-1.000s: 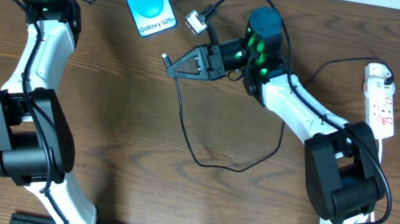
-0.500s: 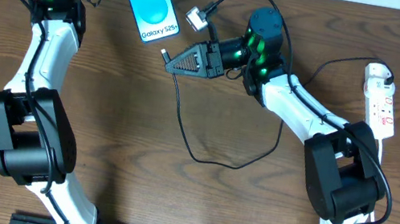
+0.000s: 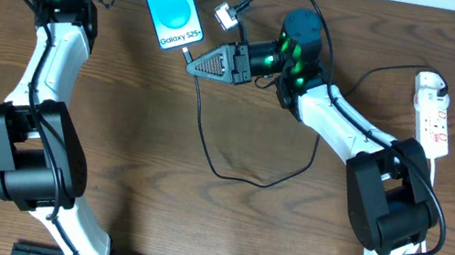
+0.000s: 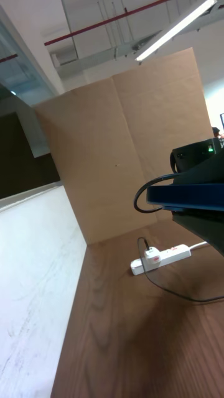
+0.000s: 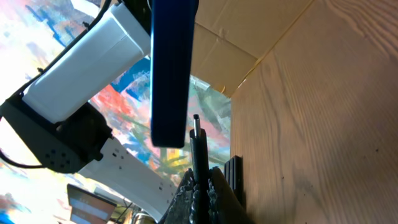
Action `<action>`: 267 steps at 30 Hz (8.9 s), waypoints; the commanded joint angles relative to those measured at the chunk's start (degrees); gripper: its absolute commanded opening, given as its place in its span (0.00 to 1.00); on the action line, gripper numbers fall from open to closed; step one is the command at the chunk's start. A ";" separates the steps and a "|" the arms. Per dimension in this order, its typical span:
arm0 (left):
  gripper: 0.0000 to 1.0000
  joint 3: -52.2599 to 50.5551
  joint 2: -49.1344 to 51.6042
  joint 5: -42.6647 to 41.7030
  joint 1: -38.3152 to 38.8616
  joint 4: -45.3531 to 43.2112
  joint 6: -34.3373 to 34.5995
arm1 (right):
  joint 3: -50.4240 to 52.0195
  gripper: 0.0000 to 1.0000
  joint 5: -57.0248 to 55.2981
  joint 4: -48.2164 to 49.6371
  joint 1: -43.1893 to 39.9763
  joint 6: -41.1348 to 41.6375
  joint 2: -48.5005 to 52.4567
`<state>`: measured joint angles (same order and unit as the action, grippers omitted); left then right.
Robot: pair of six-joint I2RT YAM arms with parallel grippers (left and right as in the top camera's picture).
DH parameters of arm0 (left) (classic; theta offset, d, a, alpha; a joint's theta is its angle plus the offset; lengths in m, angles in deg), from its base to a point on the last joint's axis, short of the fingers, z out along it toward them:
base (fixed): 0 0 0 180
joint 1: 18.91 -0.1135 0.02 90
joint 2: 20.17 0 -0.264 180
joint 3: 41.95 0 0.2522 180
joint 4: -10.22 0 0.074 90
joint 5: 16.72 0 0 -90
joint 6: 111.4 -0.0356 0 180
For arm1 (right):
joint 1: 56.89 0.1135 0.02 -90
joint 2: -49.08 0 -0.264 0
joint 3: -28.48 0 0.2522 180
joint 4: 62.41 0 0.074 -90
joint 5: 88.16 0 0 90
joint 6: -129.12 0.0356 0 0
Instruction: Plug charger to phone and switch on socket
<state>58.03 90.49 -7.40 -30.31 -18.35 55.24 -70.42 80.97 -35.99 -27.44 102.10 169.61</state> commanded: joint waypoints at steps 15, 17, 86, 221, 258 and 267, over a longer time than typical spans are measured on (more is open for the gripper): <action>0.07 1.22 -2.08 2.12 0.24 -0.63 -2.51 | -0.76 0.01 -1.68 0.37 0.66 0.15 0.33; 0.07 1.22 -2.08 2.36 0.24 -0.63 -2.56 | -0.76 0.01 -1.68 0.35 0.66 -0.09 0.33; 0.07 1.22 -2.08 2.91 -0.79 -0.61 -5.29 | -0.76 0.01 -4.02 0.39 -0.39 -0.72 0.33; 0.08 1.22 -2.05 -7.56 0.70 -0.22 -7.41 | -0.66 0.99 -5.77 -6.91 -13.68 -5.16 0.35; 0.07 -6.36 -2.03 -7.17 3.56 -0.20 -10.78 | -0.68 0.99 -72.46 -80.08 -18.58 -37.53 -20.92; 0.07 -13.84 -1.97 -3.13 7.19 -0.04 -14.03 | -0.68 0.99 -81.15 -79.62 -18.60 -37.55 -28.96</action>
<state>45.55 90.49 -13.07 -24.02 -18.07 42.70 -70.77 4.47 -115.75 -45.89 65.40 142.31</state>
